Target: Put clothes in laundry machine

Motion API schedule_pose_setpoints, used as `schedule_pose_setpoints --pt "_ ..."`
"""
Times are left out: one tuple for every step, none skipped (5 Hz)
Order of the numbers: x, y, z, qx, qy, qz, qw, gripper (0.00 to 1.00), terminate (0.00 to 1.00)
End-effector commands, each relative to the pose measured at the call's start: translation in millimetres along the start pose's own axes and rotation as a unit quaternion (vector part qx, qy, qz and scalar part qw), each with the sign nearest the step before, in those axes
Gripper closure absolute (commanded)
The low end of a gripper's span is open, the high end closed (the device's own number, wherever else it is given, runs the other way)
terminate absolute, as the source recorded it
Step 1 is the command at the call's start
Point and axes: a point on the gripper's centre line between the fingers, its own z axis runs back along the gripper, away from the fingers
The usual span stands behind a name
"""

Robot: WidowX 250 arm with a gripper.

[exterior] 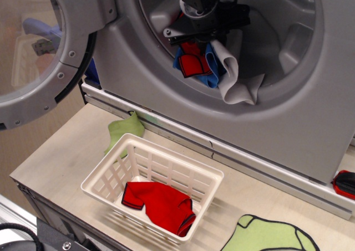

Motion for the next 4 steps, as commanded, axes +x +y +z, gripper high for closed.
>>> schedule_pose_setpoints --pt "18 -12 15 -0.013 -0.029 0.007 0.9995 0.0 0.0" --pt "15 -13 23 -0.009 -0.023 0.001 0.9997 0.0 0.0" --pt "14 -14 34 -0.018 -0.036 0.01 0.9991 0.0 0.0" --pt "6 -17 50 -0.027 -0.031 -0.007 0.9991 0.0 0.0"
